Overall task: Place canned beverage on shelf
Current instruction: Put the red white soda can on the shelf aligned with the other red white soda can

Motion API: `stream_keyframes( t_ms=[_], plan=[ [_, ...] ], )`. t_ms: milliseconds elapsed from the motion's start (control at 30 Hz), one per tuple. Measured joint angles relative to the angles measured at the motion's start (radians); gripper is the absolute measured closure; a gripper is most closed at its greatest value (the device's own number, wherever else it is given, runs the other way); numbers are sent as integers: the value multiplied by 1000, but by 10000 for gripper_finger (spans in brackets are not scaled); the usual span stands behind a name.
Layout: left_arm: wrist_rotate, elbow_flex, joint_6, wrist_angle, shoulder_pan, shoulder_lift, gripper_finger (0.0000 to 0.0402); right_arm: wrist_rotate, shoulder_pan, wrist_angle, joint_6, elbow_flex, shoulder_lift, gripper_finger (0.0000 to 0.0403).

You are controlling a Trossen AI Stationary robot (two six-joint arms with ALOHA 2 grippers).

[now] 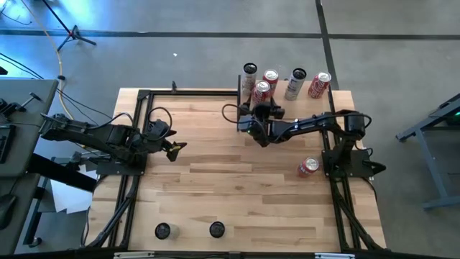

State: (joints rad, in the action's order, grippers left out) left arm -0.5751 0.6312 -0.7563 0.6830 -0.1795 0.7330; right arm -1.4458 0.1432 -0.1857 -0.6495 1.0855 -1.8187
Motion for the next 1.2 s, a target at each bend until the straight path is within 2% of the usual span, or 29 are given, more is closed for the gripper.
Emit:
stream_keyframes(
  t_ms=[700, 967, 1200],
  plan=[
    [0, 0, 0, 0, 0, 0, 64, 80, 53, 0, 3, 0, 0, 10],
    [0, 0, 0, 0, 0, 0, 64, 95, 55, 0, 3, 0, 0, 37],
    [0, 0, 0, 0, 0, 0, 64, 98, 55, 0, 3, 0, 0, 76]
  ],
)
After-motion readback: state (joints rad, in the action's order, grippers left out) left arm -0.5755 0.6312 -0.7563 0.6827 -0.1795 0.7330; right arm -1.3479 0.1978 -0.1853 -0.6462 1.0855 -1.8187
